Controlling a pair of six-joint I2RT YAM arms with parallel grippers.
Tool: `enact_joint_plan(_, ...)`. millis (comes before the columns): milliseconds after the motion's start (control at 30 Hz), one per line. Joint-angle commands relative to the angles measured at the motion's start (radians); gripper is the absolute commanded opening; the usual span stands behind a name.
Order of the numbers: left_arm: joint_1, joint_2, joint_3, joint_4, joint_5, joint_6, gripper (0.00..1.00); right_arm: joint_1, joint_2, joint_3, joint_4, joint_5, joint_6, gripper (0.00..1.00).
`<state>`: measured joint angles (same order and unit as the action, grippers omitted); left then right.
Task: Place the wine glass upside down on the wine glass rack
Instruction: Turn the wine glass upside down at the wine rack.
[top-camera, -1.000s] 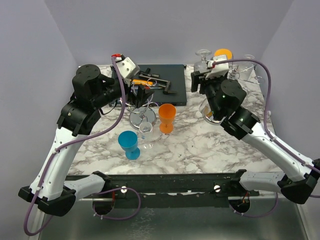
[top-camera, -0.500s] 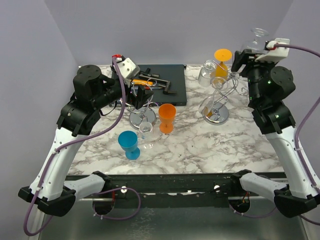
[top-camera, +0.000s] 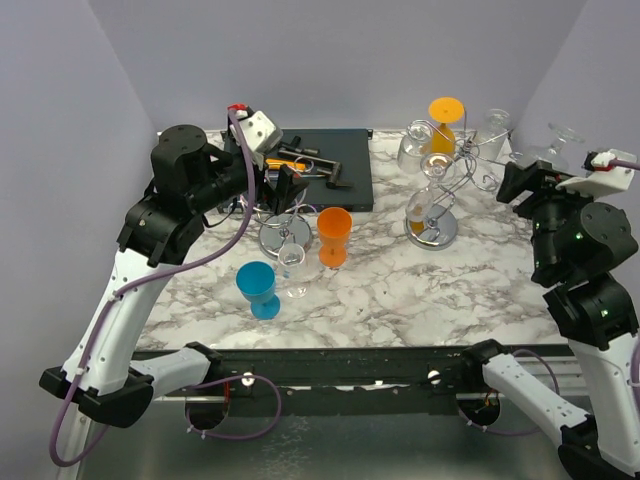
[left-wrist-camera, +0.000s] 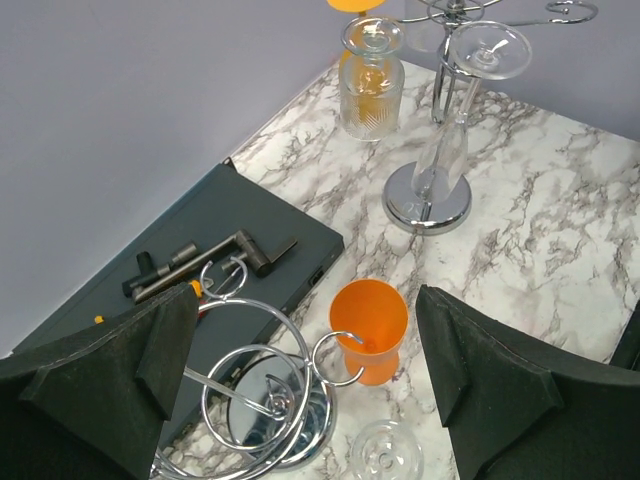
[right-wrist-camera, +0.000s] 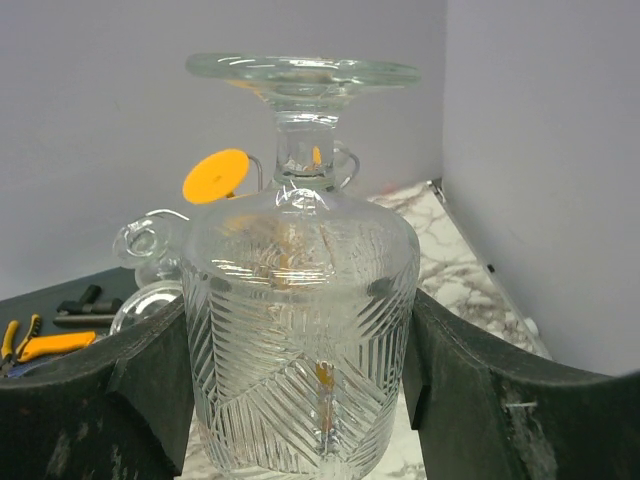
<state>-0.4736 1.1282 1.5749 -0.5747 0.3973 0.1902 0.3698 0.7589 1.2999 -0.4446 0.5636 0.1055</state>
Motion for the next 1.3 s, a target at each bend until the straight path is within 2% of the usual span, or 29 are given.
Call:
enact_joint_plan(0, -0.002, 0.015, 0.023, -0.020, -0.008, -0.062, 0.99, -0.002, -0.014, -0.055, -0.133, 0.042, 0.096, 0.01)
enact_joint_plan(233, -0.002, 0.013, 0.029, -0.020, 0.024, -0.055, 0.99, -0.002, -0.107, -0.220, -0.114, 0.061, 0.138, 0.01)
enact_joint_plan(533, -0.002, 0.011, 0.007, -0.020, 0.047, -0.042, 0.99, -0.002, -0.145, -0.327, -0.057, 0.082, 0.124, 0.01)
enact_joint_plan(733, -0.002, 0.015, -0.018, -0.020, 0.065, -0.014, 0.99, -0.003, -0.140, -0.401, 0.076, 0.177, 0.114, 0.01)
enact_joint_plan(933, -0.002, 0.016, -0.080, -0.020, 0.060, 0.020, 0.99, -0.003, -0.112, -0.465, 0.287, 0.154, 0.036, 0.00)
enact_joint_plan(1267, -0.002, 0.001, -0.089, -0.020, 0.091, 0.015, 0.99, -0.042, -0.043, -0.489, 0.399, 0.087, 0.009, 0.01)
